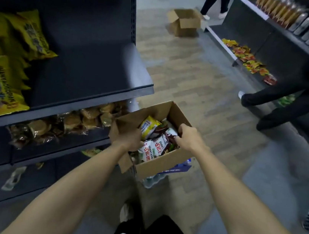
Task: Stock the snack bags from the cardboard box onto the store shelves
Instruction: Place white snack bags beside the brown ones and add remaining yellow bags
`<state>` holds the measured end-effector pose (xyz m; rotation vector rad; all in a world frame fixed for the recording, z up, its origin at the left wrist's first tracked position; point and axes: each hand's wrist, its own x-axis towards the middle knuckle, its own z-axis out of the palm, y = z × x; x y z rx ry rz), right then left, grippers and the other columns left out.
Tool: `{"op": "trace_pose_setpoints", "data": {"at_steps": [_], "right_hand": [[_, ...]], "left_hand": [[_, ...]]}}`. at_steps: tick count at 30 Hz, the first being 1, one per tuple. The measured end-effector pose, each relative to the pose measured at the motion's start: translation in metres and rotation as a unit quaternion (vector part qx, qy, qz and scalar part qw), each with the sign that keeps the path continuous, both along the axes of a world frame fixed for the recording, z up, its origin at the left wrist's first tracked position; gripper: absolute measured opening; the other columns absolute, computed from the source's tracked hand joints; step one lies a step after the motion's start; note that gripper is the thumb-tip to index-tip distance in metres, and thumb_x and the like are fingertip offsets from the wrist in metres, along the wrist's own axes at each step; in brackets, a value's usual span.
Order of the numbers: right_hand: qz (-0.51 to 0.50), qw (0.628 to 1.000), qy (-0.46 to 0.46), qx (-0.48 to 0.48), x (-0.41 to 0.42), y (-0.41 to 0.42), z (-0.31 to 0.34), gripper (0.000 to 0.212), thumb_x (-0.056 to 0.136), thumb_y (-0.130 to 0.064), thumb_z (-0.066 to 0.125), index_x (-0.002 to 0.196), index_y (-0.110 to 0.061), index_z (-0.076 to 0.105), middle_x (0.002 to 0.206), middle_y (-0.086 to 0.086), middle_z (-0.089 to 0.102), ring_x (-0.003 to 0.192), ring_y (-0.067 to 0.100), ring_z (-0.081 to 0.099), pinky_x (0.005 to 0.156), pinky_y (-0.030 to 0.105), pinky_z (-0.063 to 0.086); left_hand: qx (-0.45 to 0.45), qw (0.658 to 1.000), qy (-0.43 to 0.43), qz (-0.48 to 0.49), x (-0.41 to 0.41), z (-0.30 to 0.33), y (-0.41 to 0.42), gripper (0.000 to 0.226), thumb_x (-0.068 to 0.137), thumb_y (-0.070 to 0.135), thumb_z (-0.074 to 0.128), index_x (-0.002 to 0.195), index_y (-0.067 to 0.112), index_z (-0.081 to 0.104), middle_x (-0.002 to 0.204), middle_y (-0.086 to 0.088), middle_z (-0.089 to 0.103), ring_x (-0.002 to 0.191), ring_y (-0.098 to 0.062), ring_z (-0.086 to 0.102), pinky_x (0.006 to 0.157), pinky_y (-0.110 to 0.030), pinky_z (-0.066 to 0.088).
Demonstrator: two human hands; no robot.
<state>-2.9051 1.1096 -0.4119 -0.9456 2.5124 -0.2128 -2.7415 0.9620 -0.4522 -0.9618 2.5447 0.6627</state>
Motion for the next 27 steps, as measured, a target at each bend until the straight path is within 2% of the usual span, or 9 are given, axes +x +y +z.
{"op": "trace_pose_setpoints", "data": {"at_steps": [4, 7, 10, 13, 18, 22, 25, 27], "right_hand": [[0.023, 1.0, -0.014, 0.012, 0.004, -0.017, -0.031, 0.04, 0.09, -0.029, 0.059, 0.124, -0.016, 0.045, 0.117, 0.014, 0.059, 0.107, 0.036, 0.058, 0.08, 0.039, 0.046], [0.047, 0.998, -0.036, 0.022, 0.001, -0.032, -0.053, 0.033, 0.088, -0.026, 0.059, 0.116, -0.016, 0.045, 0.115, 0.014, 0.06, 0.103, 0.037, 0.06, 0.077, 0.039, 0.046], [0.07, 0.994, -0.066, 0.043, -0.003, -0.047, -0.073, 0.032, 0.089, -0.026, 0.063, 0.114, -0.015, 0.047, 0.117, 0.012, 0.059, 0.105, 0.035, 0.059, 0.078, 0.038, 0.047], [0.105, 0.987, -0.093, 0.083, -0.011, -0.062, -0.096, 0.039, 0.09, -0.024, 0.062, 0.124, -0.014, 0.046, 0.125, 0.015, 0.054, 0.114, 0.035, 0.056, 0.088, 0.042, 0.048], [0.128, 0.974, -0.129, 0.133, -0.02, -0.088, -0.137, 0.05, 0.088, -0.021, 0.062, 0.135, -0.014, 0.045, 0.133, 0.017, 0.049, 0.124, 0.034, 0.05, 0.099, 0.04, 0.044], [0.128, 0.967, -0.151, 0.162, -0.023, -0.1, -0.169, 0.058, 0.088, -0.013, 0.058, 0.143, -0.018, 0.039, 0.14, 0.02, 0.038, 0.129, 0.034, 0.046, 0.103, 0.037, 0.041], [0.135, 0.958, -0.15, 0.202, -0.024, -0.103, -0.192, 0.049, 0.091, -0.012, 0.051, 0.139, -0.012, 0.04, 0.145, 0.025, 0.028, 0.135, 0.037, 0.038, 0.108, 0.039, 0.036], [0.146, 0.954, -0.142, 0.219, -0.023, -0.104, -0.206, 0.047, 0.094, -0.016, 0.046, 0.14, -0.015, 0.038, 0.146, 0.025, 0.028, 0.136, 0.039, 0.035, 0.11, 0.041, 0.034]], "left_hand": [[0.057, 0.998, 0.012, 0.017, -0.005, -0.023, 0.008, 0.017, 0.091, 0.028, 0.056, 0.086, 0.012, 0.058, 0.083, -0.008, 0.063, 0.077, -0.026, 0.062, 0.061, -0.034, 0.048], [0.108, 0.992, 0.028, 0.057, -0.012, -0.048, 0.014, 0.016, 0.088, 0.023, 0.058, 0.08, 0.016, 0.046, 0.085, -0.008, 0.061, 0.082, -0.027, 0.061, 0.063, -0.034, 0.045], [0.119, 0.989, 0.016, 0.083, -0.021, -0.068, 0.018, 0.013, 0.087, 0.024, 0.058, 0.09, 0.013, 0.051, 0.099, -0.01, 0.063, 0.091, -0.027, 0.061, 0.069, -0.033, 0.047], [0.109, 0.987, -0.001, 0.114, -0.036, -0.082, 0.019, 0.031, 0.087, 0.027, 0.06, 0.113, 0.011, 0.056, 0.115, -0.01, 0.059, 0.107, -0.029, 0.058, 0.083, -0.036, 0.049], [0.14, 0.972, -0.047, 0.18, -0.057, -0.11, 0.02, 0.051, 0.087, 0.021, 0.057, 0.136, 0.013, 0.044, 0.14, -0.015, 0.042, 0.125, -0.035, 0.048, 0.101, -0.041, 0.043], [0.159, 0.962, -0.081, 0.207, -0.07, -0.131, 0.025, 0.061, 0.088, 0.016, 0.054, 0.144, 0.011, 0.031, 0.149, -0.016, 0.027, 0.128, -0.041, 0.043, 0.102, -0.045, 0.04], [0.142, 0.961, -0.107, 0.212, -0.077, -0.144, 0.022, 0.063, 0.09, 0.016, 0.054, 0.146, 0.008, 0.026, 0.151, -0.015, 0.023, 0.13, -0.041, 0.04, 0.103, -0.042, 0.036], [0.149, 0.955, -0.116, 0.229, -0.079, -0.153, 0.018, 0.064, 0.09, 0.015, 0.054, 0.146, 0.006, 0.025, 0.152, -0.014, 0.023, 0.132, -0.04, 0.038, 0.104, -0.042, 0.035]]}}
